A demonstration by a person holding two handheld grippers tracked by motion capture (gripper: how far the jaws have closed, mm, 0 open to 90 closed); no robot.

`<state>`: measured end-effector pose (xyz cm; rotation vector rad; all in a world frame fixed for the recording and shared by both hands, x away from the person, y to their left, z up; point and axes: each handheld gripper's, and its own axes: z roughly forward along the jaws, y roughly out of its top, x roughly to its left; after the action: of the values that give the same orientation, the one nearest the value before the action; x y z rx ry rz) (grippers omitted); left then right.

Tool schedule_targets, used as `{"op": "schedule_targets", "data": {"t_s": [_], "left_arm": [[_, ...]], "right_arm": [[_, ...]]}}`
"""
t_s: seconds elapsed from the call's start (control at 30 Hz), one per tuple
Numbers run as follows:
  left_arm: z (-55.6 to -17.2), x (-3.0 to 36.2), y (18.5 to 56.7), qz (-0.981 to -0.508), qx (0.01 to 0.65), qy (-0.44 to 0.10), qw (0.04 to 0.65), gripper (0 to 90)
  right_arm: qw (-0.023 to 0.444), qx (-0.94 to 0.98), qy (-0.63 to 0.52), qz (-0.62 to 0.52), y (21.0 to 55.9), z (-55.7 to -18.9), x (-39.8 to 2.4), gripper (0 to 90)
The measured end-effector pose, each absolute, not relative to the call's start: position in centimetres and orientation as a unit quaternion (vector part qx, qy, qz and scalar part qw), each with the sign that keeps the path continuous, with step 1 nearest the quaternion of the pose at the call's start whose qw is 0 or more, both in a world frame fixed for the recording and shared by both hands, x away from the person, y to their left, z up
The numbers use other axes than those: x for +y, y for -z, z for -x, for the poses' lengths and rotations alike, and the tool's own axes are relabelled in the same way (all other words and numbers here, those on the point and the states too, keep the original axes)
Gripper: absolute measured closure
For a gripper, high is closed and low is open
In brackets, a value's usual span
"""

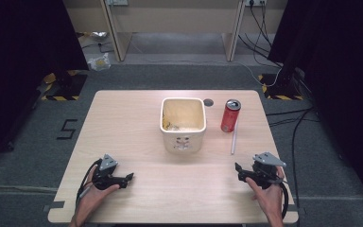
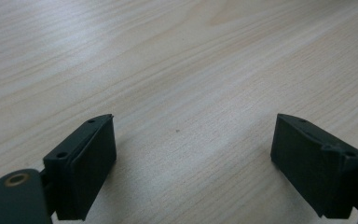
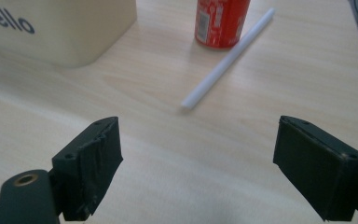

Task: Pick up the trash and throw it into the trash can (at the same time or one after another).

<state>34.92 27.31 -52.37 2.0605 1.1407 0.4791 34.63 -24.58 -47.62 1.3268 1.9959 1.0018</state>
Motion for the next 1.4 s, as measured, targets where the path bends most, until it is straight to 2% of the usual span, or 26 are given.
{"op": "schedule_targets", "data": {"t_s": [0.07, 0.37, 0.73, 1.13, 1.2, 1.4], "left_arm": [[-34.9, 27.3, 52.4, -0.8, 0.442, -0.186, 0.36, 13.0], [-34.9, 27.3, 52.4, -0.8, 0.443, -0.186, 0.361, 13.1], [-34.9, 27.3, 52.4, -0.8, 0.443, -0.186, 0.361, 13.0], [-34.9, 27.3, 52.4, -0.799, 0.443, -0.186, 0.361, 13.0], [-34.9, 27.3, 52.4, -0.799, 0.443, -0.186, 0.361, 13.0], [-34.9, 27.3, 52.4, -0.799, 0.443, -0.186, 0.361, 13.1]], "right_arm": [[0.282, 0.742, -0.37, -0.482, 46.7, -35.4, -24.2, 15.1], [0.277, 0.732, -0.391, -0.485, 45.3, -38.6, -23.6, 15.3], [0.296, 0.721, -0.389, -0.491, 44.7, -43.3, -22.8, 16.9], [0.291, 0.711, -0.395, -0.504, 44.6, -46.9, -22.6, 17.5], [0.279, 0.71, -0.401, -0.507, 44.6, -47.8, -22.4, 17.5], [0.287, 0.712, -0.395, -0.505, 44.6, -49.1, -21.7, 18.0]]}}
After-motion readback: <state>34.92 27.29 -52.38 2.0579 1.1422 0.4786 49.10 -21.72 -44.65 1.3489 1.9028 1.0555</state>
